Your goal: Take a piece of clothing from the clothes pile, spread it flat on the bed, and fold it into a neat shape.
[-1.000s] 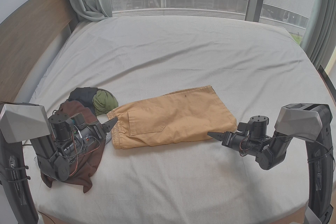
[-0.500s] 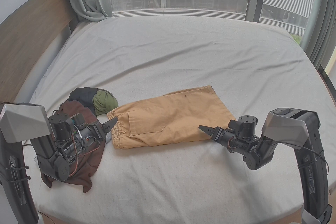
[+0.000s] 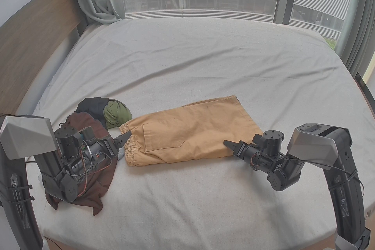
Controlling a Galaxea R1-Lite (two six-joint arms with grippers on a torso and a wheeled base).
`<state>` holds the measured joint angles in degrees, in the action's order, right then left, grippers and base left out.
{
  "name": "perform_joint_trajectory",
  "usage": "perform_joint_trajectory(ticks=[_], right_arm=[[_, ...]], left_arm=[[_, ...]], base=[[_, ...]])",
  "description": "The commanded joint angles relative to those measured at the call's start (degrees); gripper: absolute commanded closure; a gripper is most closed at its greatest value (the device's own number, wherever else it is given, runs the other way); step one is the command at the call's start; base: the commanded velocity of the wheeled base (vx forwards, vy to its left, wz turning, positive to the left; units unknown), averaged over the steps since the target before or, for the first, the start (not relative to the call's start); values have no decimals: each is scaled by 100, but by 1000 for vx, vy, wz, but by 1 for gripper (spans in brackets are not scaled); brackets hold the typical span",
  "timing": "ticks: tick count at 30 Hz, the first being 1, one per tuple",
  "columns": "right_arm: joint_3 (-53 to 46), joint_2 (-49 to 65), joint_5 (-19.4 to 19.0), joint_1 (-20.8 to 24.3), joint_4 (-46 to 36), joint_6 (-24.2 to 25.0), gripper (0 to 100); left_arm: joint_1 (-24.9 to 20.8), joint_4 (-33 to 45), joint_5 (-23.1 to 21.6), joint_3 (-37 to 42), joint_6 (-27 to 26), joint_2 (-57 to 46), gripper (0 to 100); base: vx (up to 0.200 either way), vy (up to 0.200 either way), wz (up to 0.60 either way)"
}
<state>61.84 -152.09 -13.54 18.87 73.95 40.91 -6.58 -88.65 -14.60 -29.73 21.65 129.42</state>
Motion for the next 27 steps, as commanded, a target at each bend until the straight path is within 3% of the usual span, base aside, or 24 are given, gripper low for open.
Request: perform_joint_trajectory(ticks=[1,17,27], right_arm=[[3,-31,-17,11,32,-4,100],[-814,549,89,20,410,-31,100],[-2590,1155,89,29,647,-576,100]], left_arm=[[-1,-3,1,-6,-12,75,0],[-1,-3,1,20,15,66,0],[-10,-3,-7,90,111,119,0]], base=[[0,0,0],[0,0,0],[0,0,0]])
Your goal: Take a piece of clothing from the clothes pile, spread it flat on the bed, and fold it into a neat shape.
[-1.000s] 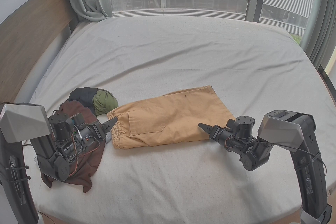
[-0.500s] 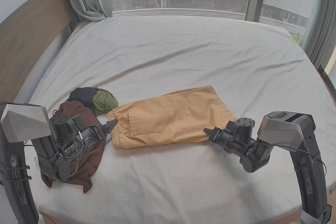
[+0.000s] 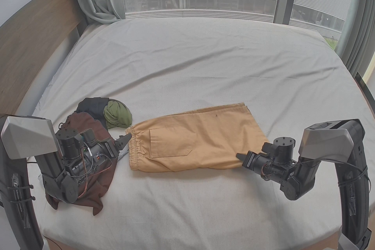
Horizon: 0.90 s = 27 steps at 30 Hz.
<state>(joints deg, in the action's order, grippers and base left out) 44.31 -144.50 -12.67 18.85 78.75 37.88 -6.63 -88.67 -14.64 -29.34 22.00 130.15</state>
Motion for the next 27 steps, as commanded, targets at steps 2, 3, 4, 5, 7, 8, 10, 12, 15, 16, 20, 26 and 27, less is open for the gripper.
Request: perform_joint_trajectory(ticks=[2,3,4,5,7,8,10,12,15,16,20,26,27], right_arm=[[-1153,492,1,31,272,-334,100],[-1285,545,1,31,299,-351,100],[-1417,607,10,31,325,-360,100],[-1531,668,10,31,343,-369,100],[-1795,809,19,23,351,-369,100],[-1882,853,19,23,351,-386,100],[-2049,923,27,-4,351,-483,100],[-2287,958,80,-30,369,-615,100],[-2542,923,150,-48,571,-694,100],[-2559,914,150,-48,589,-694,100],[-2726,853,150,-21,791,-703,100],[-2717,756,150,-30,808,-729,0],[-2726,756,159,-30,808,-720,0]], left_arm=[[-14,-1,-21,60,146,81,0],[-14,-1,-30,69,173,99,0],[-22,-1,-65,69,173,143,0],[-14,-1,-92,78,173,169,0],[-49,-1,-153,113,181,195,0],[-58,-1,-171,139,181,204,0],[-75,-1,-206,183,181,239,0],[-128,-1,-294,218,173,301,0],[-172,-1,-470,324,181,310,0],[-172,-1,-478,324,181,310,0],[-312,-1,-636,385,243,371,0],[-479,-1,-628,324,348,547,0],[-479,-1,-619,306,340,600,0]], base=[[0,0,0],[0,0,0],[0,0,0],[0,0,0],[0,0,0],[0,0,0],[0,0,0],[0,0,0],[0,0,0],[0,0,0],[0,0,0],[0,0,0],[0,0,0]])
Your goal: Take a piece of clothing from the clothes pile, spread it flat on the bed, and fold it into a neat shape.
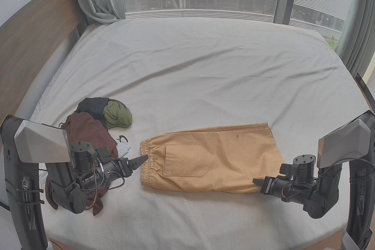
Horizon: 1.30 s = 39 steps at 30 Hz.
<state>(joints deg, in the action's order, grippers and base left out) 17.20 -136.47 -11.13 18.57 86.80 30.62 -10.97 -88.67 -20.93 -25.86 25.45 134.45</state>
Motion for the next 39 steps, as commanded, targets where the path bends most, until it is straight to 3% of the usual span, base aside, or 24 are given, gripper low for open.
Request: perform_joint_trajectory(ticks=[1,6,11,20,34,39], right_arm=[[-15,-46,6,-2,4,5,0],[-349,7,-12,59,118,-12,0],[-868,226,-21,472,162,-92,0],[-894,350,-30,938,171,-74,0],[-692,358,-91,886,180,-65,0],[-692,358,-109,842,180,-65,0]], left_arm=[[-45,-1,10,-42,-14,178,0],[-37,-1,1,-34,12,327,0],[-63,-10,10,-86,30,609,0],[-204,-10,1,-368,285,960,0],[-335,-18,-34,-974,381,1532,0],[-520,-18,-7,-1466,830,1672,0]], base=[[0,0,0],[0,0,0],[0,0,0],[0,0,0],[0,0,0],[0,0,0]])
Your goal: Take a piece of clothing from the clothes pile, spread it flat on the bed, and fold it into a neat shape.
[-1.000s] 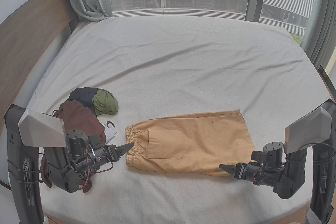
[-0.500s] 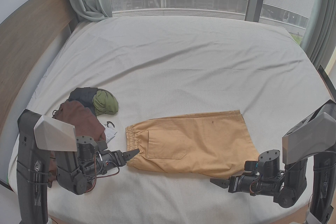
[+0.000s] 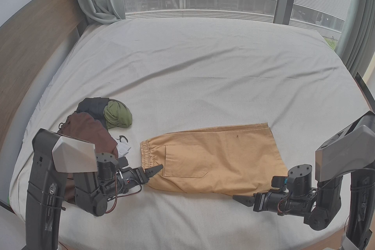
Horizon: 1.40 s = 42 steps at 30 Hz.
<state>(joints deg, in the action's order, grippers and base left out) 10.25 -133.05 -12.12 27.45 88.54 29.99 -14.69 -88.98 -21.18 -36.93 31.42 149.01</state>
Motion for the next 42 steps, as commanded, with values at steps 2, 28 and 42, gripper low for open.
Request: perform_joint_trajectory(ticks=[2,28,42], right_arm=[[3,16,-36,-73,5,-2,0],[583,-37,-45,-592,5,25,0],[777,-362,-19,-847,-3,25,0]], left_arm=[[-219,12,87,-632,444,287,0],[-289,-5,597,-482,1183,32,100],[-104,-5,298,151,1174,-996,100]], base=[[0,0,0],[0,0,0],[0,0,0]])
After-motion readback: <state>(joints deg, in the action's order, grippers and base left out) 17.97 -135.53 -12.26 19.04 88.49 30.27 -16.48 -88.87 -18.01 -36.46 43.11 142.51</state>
